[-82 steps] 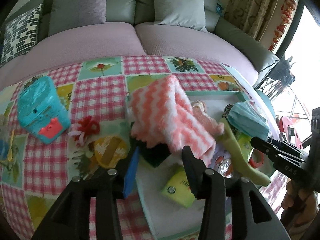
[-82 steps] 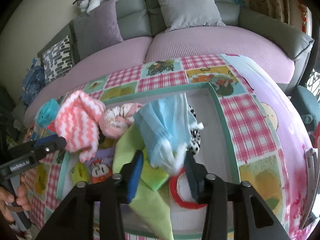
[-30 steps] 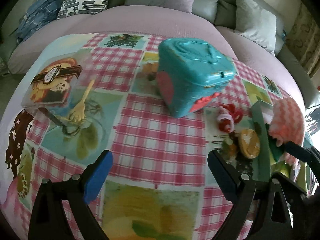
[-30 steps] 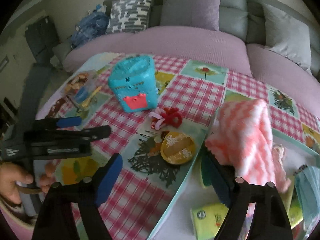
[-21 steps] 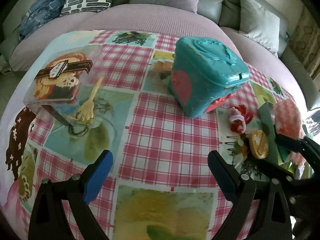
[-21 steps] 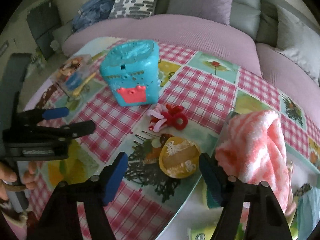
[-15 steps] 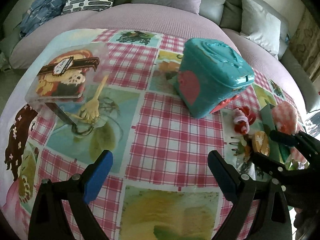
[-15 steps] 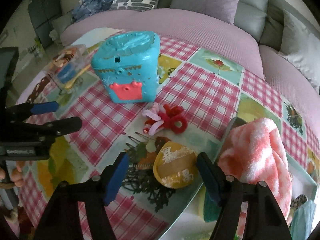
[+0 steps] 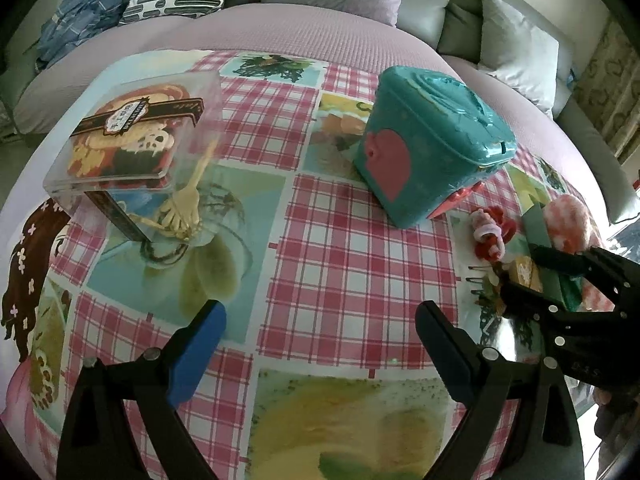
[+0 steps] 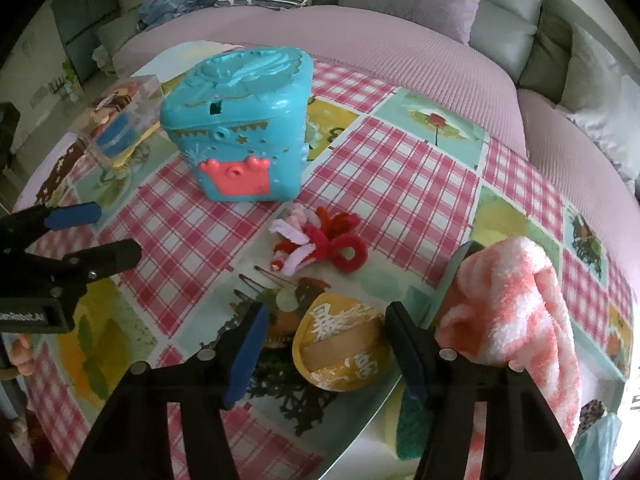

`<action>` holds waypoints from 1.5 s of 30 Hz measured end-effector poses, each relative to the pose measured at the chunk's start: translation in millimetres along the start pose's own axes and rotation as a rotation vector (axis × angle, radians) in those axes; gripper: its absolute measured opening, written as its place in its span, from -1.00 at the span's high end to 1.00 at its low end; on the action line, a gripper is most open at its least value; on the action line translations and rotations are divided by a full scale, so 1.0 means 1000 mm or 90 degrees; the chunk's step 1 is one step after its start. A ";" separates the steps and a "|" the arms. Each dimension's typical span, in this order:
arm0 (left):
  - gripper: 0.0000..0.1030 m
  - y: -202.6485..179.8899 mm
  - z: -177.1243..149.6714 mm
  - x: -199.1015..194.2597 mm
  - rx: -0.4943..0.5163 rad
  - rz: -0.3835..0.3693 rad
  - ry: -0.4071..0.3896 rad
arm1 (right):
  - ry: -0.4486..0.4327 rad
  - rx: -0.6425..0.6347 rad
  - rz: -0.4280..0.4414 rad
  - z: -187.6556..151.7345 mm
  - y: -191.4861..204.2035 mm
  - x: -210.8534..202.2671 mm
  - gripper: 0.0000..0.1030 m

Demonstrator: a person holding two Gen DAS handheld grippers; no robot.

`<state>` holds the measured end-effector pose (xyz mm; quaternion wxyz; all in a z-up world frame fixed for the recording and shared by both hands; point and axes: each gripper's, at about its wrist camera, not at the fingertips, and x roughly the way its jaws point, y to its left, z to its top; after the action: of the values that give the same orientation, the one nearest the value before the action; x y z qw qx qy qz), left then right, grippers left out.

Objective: Organize soft objects
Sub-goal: 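Grasp the gold round snack with the right gripper while the left grasps the red pipe-cleaner toy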

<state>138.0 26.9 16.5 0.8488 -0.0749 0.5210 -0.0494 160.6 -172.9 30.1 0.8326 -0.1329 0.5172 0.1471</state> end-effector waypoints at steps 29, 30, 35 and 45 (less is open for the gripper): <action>-0.86 -0.005 -0.002 0.001 0.021 0.005 0.003 | 0.028 -0.051 -0.050 -0.004 0.005 -0.002 0.10; -0.86 -0.005 -0.002 0.001 0.019 0.001 0.003 | 0.024 -0.043 -0.045 -0.004 0.003 -0.003 0.10; -0.86 -0.007 0.000 0.000 0.020 -0.013 0.007 | 0.004 -0.023 -0.028 -0.004 -0.001 -0.014 0.10; -0.86 -0.039 0.009 -0.008 0.061 -0.062 -0.003 | -0.047 -0.009 -0.024 -0.015 -0.002 -0.056 0.10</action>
<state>142.4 -9.6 34.7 0.8491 -0.0597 0.5120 -0.1155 125.5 -186.0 74.6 0.8527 -0.1430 0.4825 0.1401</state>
